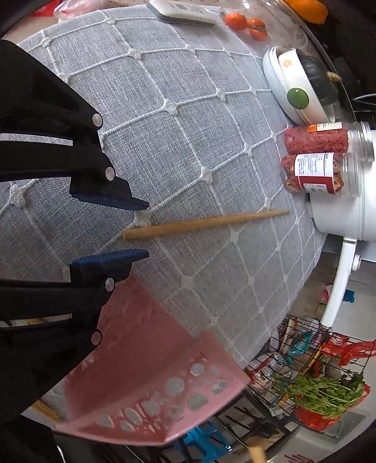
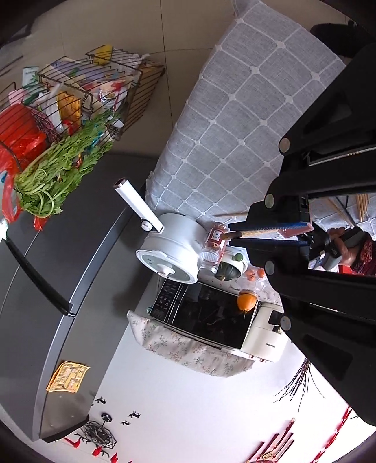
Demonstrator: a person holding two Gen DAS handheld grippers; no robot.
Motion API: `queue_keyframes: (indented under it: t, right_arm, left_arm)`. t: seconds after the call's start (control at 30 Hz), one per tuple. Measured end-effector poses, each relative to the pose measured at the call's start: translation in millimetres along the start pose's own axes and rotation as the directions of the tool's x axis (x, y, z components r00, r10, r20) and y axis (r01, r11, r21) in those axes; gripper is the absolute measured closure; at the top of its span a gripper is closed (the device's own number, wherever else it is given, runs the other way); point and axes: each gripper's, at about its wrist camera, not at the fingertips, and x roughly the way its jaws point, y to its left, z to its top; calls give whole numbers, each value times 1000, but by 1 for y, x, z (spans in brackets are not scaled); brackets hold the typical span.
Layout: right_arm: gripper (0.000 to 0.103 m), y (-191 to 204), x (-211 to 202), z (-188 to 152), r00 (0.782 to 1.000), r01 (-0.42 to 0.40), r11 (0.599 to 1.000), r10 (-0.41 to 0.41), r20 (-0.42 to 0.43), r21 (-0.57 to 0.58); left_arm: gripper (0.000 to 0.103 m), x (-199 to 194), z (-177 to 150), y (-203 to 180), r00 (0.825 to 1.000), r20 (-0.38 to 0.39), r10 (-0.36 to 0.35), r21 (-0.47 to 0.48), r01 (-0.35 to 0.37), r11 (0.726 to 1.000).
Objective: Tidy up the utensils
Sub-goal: 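Carry both held sticks over the pink basket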
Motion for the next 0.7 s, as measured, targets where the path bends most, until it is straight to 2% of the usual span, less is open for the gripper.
queue_keyframes:
  t: [0.07,0.17,0.23,0.4,0.57,0.7]
  right_arm:
    - [98,2,3,-1,1000,-4,1000,4,-8,-6]
    - [98,5,6,-4,1000,-12,1000,12,-16,-21]
    - [98,8,8,-6,999,-23,999,22,-24,-31]
    - [98,14,11,-13,998,-31,998,29,-49,-48]
    - [98,27,8,-25,996,-46,995,40,-75,-87]
    - [98,48,-4,-36,995,-63,990,52,-86,-123]
  left_arm:
    - [82,5,0,-3,1000,3,17,18,-17,1000]
    - [96,6,2,1,999,7,46,9,-46,999]
    - [96,2,-1,10,1000,9,25,-24,-25,999]
    - [97,-20,-15,26,994,16,110,-53,-109,993]
    - [97,-96,-26,43,975,117,190,-112,-177,978]
    - [97,-170,-35,36,944,202,261,-113,-242,964]
